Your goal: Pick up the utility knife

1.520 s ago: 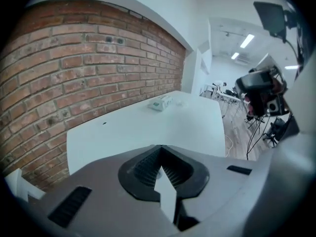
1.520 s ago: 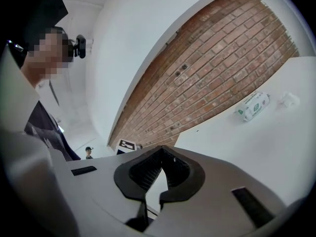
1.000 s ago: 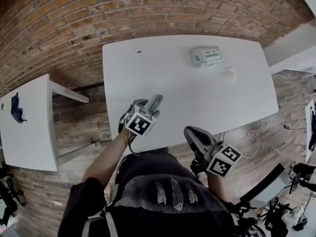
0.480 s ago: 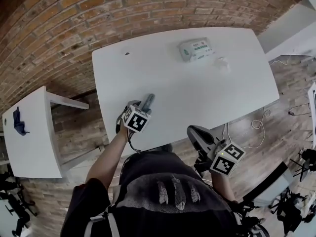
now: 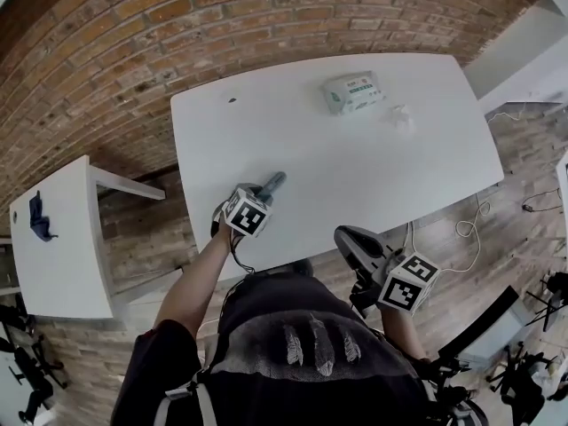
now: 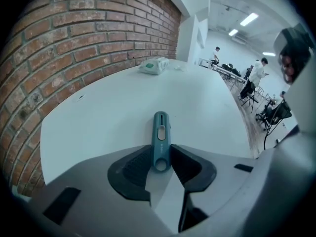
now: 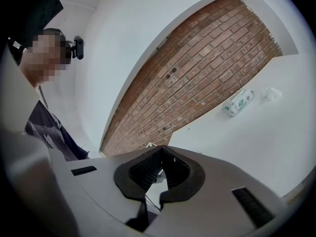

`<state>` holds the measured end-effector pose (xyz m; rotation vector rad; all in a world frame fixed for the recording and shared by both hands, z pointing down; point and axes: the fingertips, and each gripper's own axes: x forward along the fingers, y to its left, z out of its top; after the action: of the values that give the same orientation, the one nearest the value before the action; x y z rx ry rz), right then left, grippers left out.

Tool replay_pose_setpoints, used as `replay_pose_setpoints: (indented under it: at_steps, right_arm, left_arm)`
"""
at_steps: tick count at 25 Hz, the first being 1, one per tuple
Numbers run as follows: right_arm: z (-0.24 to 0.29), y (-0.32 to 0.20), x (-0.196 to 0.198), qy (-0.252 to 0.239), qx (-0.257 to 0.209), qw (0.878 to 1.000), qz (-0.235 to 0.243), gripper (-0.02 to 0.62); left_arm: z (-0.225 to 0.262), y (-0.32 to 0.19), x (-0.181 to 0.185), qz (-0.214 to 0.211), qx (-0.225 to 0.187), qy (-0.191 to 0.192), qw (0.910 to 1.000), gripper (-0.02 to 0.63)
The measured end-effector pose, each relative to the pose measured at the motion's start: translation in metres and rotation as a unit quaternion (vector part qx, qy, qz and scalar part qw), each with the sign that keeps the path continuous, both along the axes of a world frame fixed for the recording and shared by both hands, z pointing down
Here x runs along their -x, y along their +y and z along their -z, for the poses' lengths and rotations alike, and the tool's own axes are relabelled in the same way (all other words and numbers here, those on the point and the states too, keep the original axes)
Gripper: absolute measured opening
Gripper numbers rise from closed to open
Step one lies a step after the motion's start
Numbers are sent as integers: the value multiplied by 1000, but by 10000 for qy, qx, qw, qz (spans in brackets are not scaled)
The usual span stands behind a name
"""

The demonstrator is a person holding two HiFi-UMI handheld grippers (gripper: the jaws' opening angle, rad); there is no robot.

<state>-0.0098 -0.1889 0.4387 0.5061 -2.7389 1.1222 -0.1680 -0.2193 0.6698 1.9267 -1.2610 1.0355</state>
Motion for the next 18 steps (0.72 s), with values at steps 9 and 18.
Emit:
replay_pose_setpoints:
  at_steps: [9,18]
  right_arm:
    - [-9,-5,12,111,50,9999,17,0]
    - [4,-27,57,-516,287,9982,-31,129]
  left_arm:
    - [67,5,-11,2,-792,474,9957,123]
    - [205,11,-47,-599,-2387,582,9675,123]
